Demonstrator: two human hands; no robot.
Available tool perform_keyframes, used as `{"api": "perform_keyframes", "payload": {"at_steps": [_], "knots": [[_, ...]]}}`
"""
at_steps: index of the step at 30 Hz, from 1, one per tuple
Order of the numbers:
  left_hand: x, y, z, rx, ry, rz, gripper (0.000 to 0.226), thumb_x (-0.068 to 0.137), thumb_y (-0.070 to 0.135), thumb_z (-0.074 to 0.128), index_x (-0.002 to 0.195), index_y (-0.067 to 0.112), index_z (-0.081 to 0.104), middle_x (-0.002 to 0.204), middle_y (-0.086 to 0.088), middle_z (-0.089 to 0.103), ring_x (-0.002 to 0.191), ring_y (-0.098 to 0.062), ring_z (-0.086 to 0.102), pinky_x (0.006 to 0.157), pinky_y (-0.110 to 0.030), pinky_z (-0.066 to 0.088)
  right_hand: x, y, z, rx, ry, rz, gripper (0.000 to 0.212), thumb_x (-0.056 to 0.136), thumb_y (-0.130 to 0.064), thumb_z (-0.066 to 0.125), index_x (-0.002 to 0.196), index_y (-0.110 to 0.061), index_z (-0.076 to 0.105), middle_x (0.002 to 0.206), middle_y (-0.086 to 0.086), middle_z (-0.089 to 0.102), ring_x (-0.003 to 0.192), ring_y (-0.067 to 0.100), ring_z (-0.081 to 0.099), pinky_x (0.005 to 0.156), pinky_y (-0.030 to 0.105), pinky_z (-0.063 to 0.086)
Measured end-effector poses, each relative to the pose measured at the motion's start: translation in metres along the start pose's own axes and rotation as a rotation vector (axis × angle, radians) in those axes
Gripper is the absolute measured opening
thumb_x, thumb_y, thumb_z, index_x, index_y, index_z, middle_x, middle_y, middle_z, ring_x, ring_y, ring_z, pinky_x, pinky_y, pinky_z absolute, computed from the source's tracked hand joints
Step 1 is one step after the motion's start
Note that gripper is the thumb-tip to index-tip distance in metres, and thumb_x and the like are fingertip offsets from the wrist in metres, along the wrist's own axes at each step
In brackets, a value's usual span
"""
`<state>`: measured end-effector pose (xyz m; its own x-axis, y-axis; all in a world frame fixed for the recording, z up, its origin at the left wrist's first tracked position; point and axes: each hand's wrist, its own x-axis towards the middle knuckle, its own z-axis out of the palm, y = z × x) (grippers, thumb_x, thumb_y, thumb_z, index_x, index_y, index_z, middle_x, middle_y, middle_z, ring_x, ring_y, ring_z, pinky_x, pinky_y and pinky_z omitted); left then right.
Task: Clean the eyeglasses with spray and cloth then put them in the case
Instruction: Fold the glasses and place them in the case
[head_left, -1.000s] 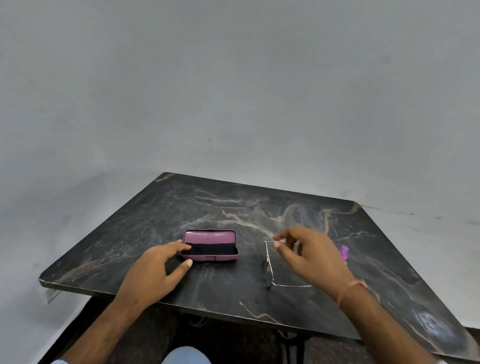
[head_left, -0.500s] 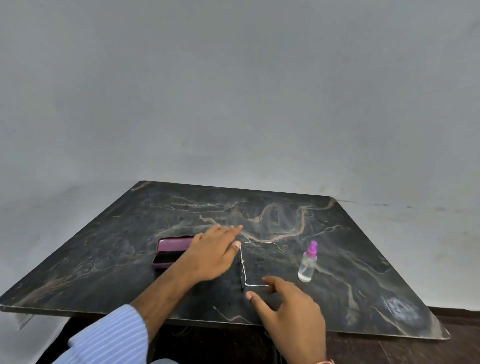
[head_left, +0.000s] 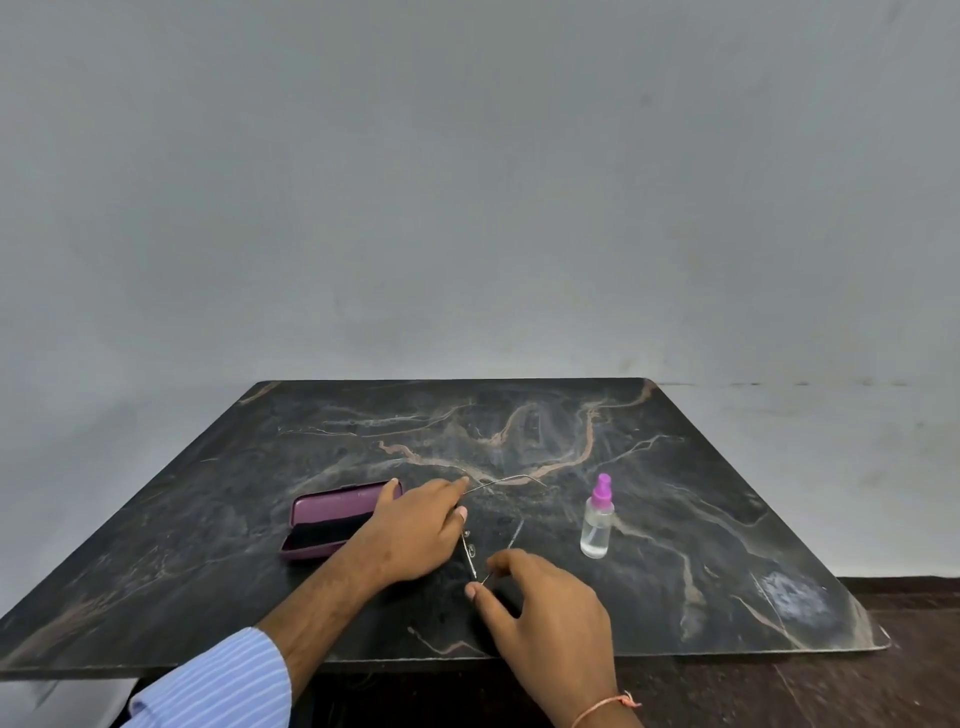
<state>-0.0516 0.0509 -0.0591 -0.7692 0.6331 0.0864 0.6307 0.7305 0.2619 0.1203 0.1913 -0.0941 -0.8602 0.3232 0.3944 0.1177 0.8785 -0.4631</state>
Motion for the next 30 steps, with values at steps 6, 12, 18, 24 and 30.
{"api": "perform_keyframes", "payload": {"at_steps": [6, 12, 18, 24, 30], "knots": [[-0.006, 0.001, -0.001, -0.068, 0.004, 0.008, 0.054, 0.12, 0.035, 0.033, 0.174, 0.028, 0.031, 0.165, 0.011, 0.055, 0.157, -0.009, 0.047, 0.137, -0.06, -0.002, 0.002, -0.004, 0.001, 0.002, -0.057, -0.099, 0.033, 0.092, -0.068, 0.048, 0.118, -0.049, 0.052, 0.087, -0.035, 0.06, 0.095, 0.006, 0.067, 0.066, 0.024, 0.042], [-0.008, 0.001, -0.002, -0.182, 0.024, -0.012, 0.058, 0.12, 0.045, 0.036, 0.174, 0.027, 0.03, 0.165, 0.01, 0.055, 0.158, -0.011, 0.047, 0.138, -0.059, -0.005, 0.002, -0.005, 0.003, -0.008, -0.066, -0.16, 0.04, 0.094, -0.065, 0.046, 0.131, -0.049, 0.042, 0.1, -0.021, 0.073, 0.095, 0.008, 0.065, 0.067, 0.028, 0.048], [-0.011, 0.002, -0.003, -0.2, 0.076, 0.01, 0.065, 0.113, 0.065, 0.038, 0.171, 0.035, 0.036, 0.161, 0.015, 0.056, 0.155, -0.008, 0.048, 0.138, -0.06, -0.005, 0.001, 0.001, 0.006, -0.038, -0.082, -0.178, 0.054, 0.092, -0.073, 0.042, 0.137, -0.047, 0.054, 0.112, -0.023, 0.076, 0.101, 0.006, 0.059, 0.071, 0.026, 0.052], [-0.014, 0.01, -0.007, -0.184, 0.1, 0.031, 0.072, 0.105, 0.066, 0.057, 0.168, 0.036, 0.041, 0.156, 0.019, 0.058, 0.152, -0.004, 0.049, 0.139, -0.058, -0.002, -0.002, 0.007, 0.006, -0.077, -0.055, -0.238, 0.047, 0.089, -0.067, 0.061, 0.129, -0.044, 0.073, 0.124, -0.031, 0.073, 0.095, 0.009, 0.062, 0.069, 0.025, 0.058], [-0.013, 0.012, -0.01, -0.18, 0.103, 0.044, 0.076, 0.097, 0.058, 0.076, 0.164, 0.04, 0.045, 0.156, 0.023, 0.059, 0.151, 0.001, 0.05, 0.14, -0.056, 0.0, -0.003, 0.01, 0.006, -0.084, 0.007, -0.264, 0.043, 0.086, -0.067, 0.065, 0.119, -0.044, 0.079, 0.112, -0.03, 0.073, 0.09, 0.008, 0.065, 0.062, 0.021, 0.058]]}}
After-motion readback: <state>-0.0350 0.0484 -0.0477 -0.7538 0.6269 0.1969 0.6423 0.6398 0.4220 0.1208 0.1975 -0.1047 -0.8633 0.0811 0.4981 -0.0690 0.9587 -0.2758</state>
